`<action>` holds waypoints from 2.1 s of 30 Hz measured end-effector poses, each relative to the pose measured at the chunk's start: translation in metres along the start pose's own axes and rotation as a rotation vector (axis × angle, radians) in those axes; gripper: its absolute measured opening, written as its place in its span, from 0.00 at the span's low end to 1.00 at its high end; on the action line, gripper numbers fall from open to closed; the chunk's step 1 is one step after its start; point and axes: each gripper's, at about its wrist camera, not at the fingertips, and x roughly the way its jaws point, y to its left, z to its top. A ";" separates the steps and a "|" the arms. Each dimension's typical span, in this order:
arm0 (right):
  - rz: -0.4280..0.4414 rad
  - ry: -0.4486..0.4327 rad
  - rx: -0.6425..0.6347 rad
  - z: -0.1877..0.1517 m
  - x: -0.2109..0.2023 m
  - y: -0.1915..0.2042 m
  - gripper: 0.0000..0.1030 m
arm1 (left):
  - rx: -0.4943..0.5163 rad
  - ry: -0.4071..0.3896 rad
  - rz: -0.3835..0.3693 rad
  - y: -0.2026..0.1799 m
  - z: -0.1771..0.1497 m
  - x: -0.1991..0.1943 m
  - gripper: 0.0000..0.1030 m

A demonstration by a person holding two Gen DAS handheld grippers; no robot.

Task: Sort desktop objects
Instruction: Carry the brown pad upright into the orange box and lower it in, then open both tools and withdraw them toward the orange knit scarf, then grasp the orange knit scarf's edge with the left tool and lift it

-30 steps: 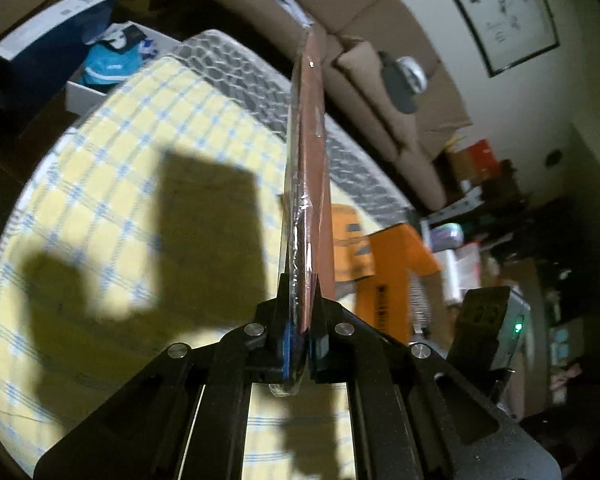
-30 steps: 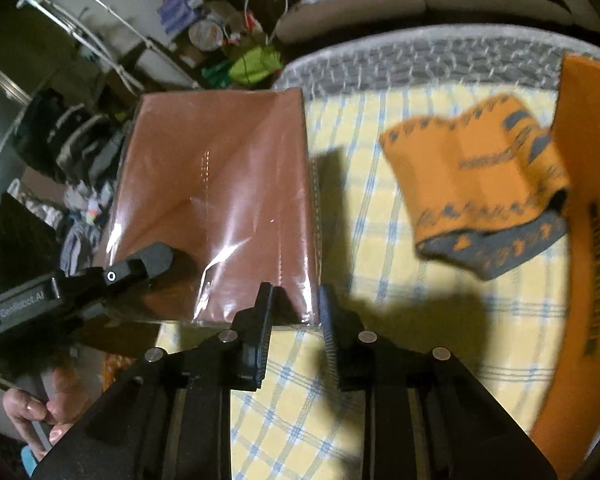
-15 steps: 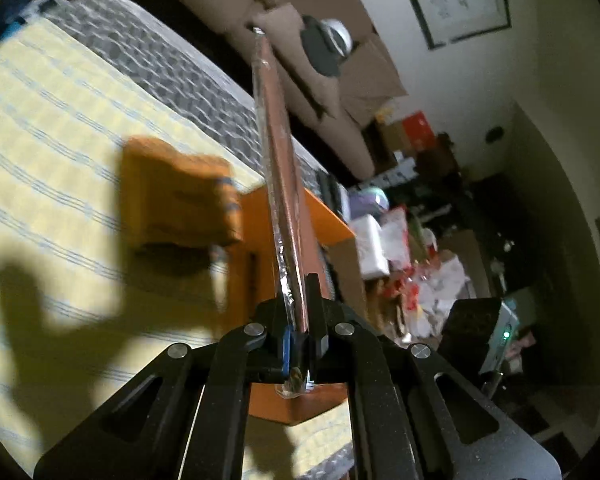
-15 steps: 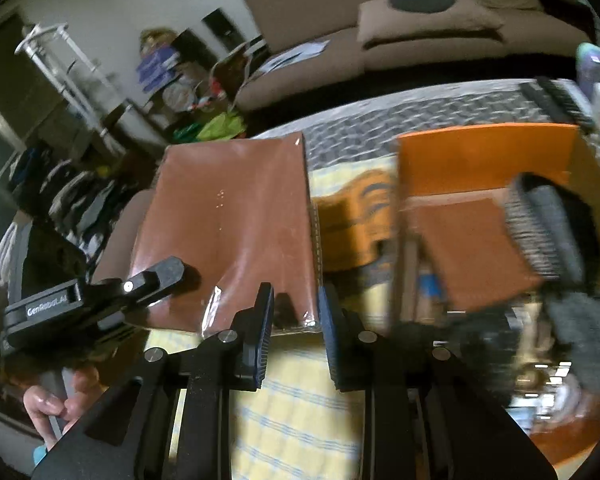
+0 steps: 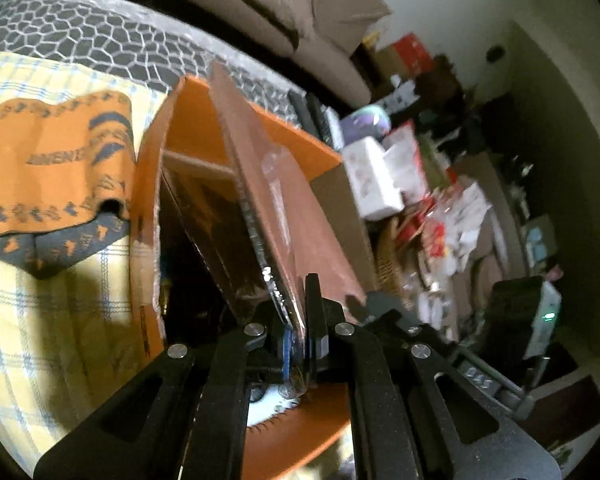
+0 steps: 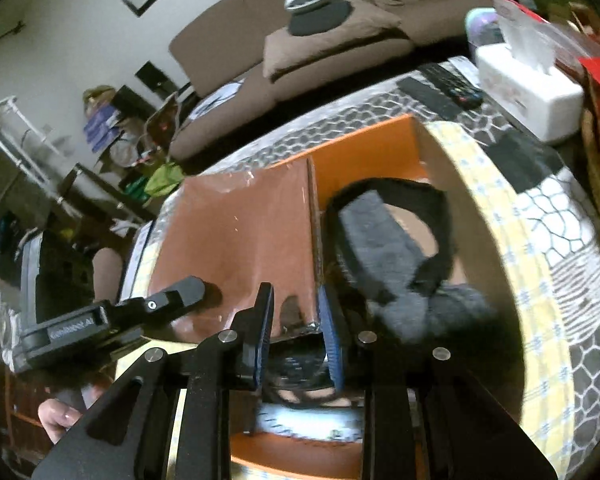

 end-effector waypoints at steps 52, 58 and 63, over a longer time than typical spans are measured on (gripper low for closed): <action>0.064 -0.034 -0.165 -0.001 0.017 0.117 0.75 | -0.117 -0.145 0.463 0.124 -0.015 -0.117 0.88; 0.067 -0.017 -0.192 -0.003 0.032 0.135 0.75 | -0.187 -0.146 0.417 0.153 -0.001 -0.098 0.88; 0.051 -0.005 -0.192 -0.005 0.042 0.134 0.75 | -0.173 -0.140 0.431 0.154 0.014 -0.073 0.88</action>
